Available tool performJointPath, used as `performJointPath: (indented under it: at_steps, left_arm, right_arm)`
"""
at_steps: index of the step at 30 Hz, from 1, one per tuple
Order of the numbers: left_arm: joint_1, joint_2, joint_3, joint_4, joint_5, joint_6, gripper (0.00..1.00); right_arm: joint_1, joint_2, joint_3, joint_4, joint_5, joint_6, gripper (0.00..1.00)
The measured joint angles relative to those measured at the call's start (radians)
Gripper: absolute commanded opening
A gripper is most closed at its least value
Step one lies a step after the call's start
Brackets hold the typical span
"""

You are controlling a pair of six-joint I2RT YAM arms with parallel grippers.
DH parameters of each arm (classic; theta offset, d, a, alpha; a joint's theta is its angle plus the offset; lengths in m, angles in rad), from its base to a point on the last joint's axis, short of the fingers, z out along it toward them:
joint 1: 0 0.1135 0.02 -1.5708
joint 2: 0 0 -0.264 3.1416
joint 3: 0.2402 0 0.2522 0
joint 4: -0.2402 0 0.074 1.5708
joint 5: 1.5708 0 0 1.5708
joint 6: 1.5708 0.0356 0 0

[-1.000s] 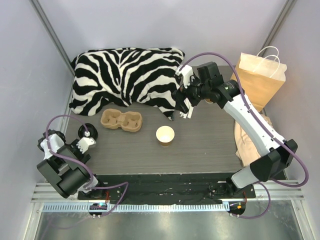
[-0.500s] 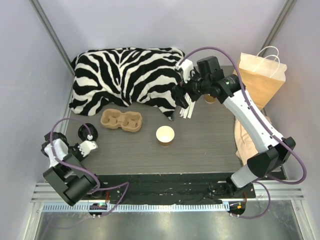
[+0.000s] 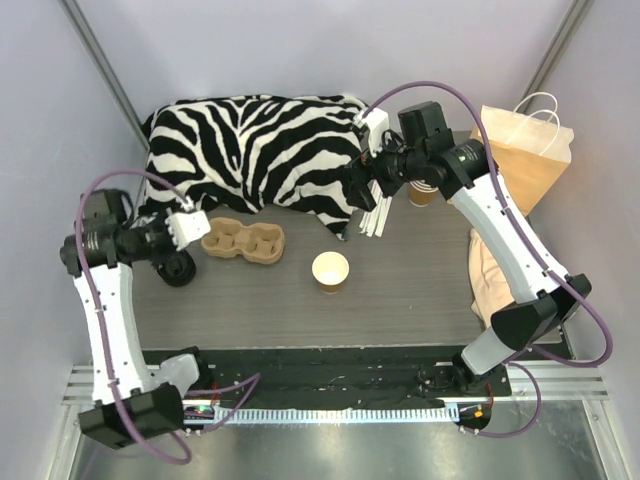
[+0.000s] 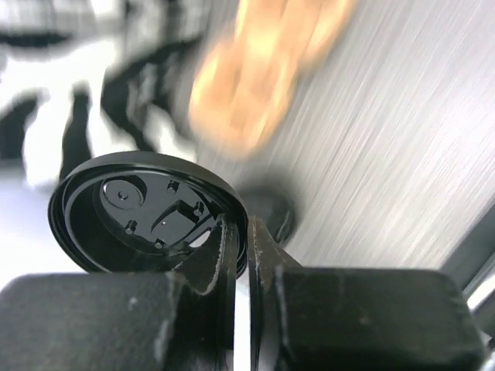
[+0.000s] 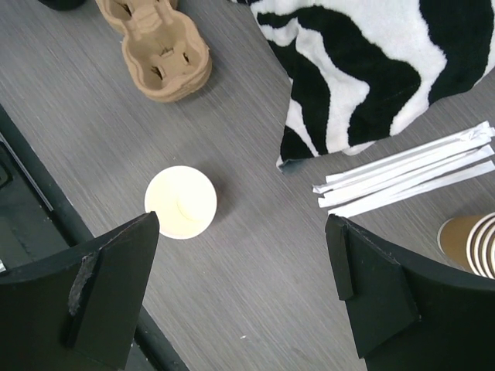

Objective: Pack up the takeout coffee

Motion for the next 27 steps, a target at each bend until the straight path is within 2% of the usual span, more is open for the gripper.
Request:
performJointPath:
  at_steps: [2,5,8,13,18,23,27]
  left_arm:
    - [-0.144,0.034,0.100,-0.017,0.093,-0.174,0.00]
    - [-0.304,0.126,0.227,-0.031,0.229,-0.470,0.00]
    - [-0.400,0.222,0.294,-0.003,0.362,-0.718,0.00]
    - [-0.583,0.381,0.281,0.193,0.608,-1.143,0.00]
    - [-0.774,0.395,0.203,0.484,0.755,-1.531,0.00]
    - [-0.822,0.403,0.190,0.786,0.824,-1.891,0.00]
    - [-0.823,0.452,0.212,0.941,0.852,-2.109,0.00]
  right_arm:
    - [-0.001,0.000,0.014,-0.002,-0.011,0.003,0.98]
    - [-0.001,-0.007,0.024,-0.001,-0.027,0.003,0.97]
    - [-0.002,-0.028,0.014,-0.001,-0.037,0.000,0.97]
    - [-0.002,-0.130,-0.070,-0.013,-0.080,-0.032,0.89]
    - [-0.002,-0.268,-0.181,-0.008,-0.166,-0.048,0.81]
    - [-0.001,-0.428,-0.330,0.120,-0.204,-0.030,0.72]
    - [0.005,-0.563,-0.487,0.306,-0.187,-0.061,0.66]
